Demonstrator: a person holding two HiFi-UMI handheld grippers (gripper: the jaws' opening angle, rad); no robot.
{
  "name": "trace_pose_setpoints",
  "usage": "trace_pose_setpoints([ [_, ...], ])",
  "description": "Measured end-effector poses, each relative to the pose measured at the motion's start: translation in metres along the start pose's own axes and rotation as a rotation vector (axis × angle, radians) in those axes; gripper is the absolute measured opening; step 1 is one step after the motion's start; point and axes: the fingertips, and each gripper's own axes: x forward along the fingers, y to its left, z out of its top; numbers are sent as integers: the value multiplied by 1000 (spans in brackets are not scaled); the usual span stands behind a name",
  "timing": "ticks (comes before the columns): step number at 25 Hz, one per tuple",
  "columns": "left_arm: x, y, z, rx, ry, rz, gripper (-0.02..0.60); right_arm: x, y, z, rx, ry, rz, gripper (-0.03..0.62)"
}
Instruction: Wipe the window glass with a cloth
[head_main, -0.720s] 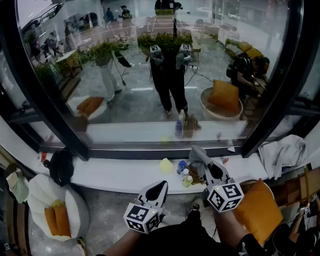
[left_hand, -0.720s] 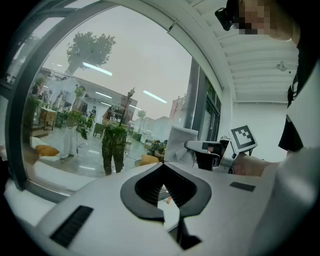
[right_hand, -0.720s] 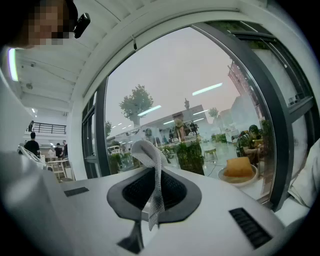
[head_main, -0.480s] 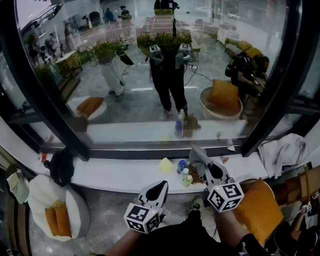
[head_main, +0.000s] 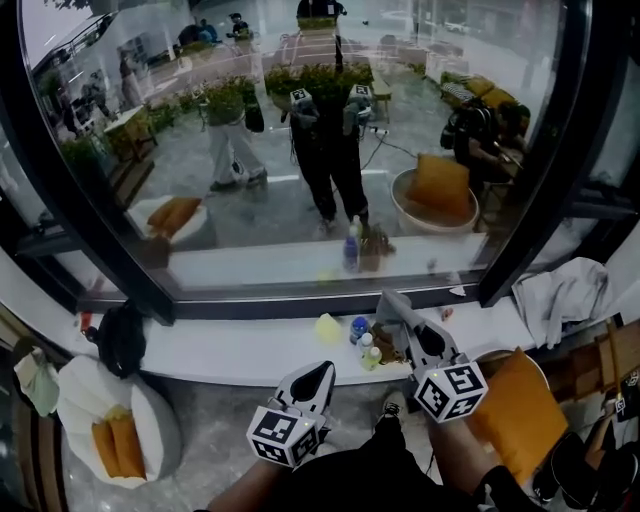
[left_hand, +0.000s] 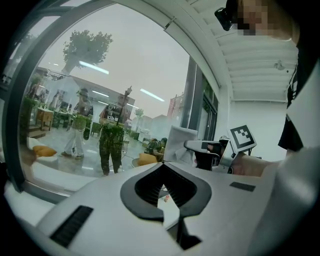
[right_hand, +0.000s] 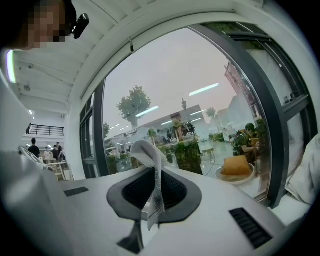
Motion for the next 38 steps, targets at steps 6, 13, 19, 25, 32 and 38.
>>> trace_pose_setpoints([
  [6, 18, 0, 0, 20, 23, -18, 8, 0, -18, 4, -2, -3, -34, 41],
  [13, 60, -7, 20, 24, 12, -49, 8, 15, -51, 17, 13, -22, -56, 41],
  [19, 108, -9, 25, 39, 19, -55, 8, 40, -95, 37, 12, -38, -65, 41],
  [25, 166, -12, 42, 18, 0, -54, 8, 67, -145, 61, 3, -57, -79, 41],
  [32, 228, -20, 57, 54, 3, -74, 8, 94, -206, 99, 0, -123, -123, 41],
  [38, 274, -33, 64, 106, 4, -106, 8, 112, -259, 127, 14, -180, -165, 41],
])
